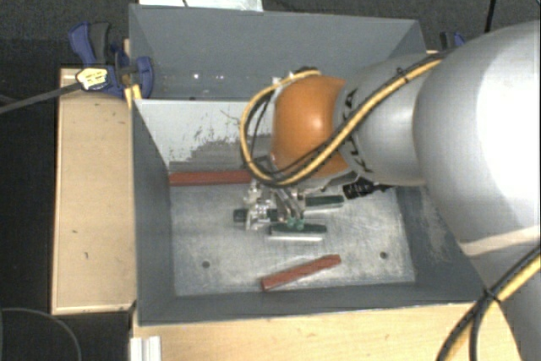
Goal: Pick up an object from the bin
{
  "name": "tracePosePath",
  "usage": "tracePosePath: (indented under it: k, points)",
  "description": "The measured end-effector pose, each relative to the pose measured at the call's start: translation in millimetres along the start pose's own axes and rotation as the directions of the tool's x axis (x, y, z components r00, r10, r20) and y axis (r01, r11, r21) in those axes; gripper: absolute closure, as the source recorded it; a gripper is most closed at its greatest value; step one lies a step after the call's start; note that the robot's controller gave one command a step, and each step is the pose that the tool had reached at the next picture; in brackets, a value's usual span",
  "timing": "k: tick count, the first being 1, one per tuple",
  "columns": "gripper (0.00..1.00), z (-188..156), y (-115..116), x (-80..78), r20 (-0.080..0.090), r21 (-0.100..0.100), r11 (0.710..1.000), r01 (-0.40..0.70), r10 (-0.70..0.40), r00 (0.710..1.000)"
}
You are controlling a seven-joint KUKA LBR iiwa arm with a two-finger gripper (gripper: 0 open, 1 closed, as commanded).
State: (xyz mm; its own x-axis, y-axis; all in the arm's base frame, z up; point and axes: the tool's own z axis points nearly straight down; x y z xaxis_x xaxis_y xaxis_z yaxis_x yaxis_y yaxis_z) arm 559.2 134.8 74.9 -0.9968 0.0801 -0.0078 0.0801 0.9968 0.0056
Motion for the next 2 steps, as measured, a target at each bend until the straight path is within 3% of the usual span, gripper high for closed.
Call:
tracePosePath:
  k: [1, 2]
  points:
    - [1.00, 0.0, 0.0, 0.0, 0.000, 0.000, 1.000, -0.002, 0.002, 1.000]
    - [1.00, -160.6, 7.7, -3.9, -0.004, 0.004, 1.000, 0.019, -0.019, 1.000]
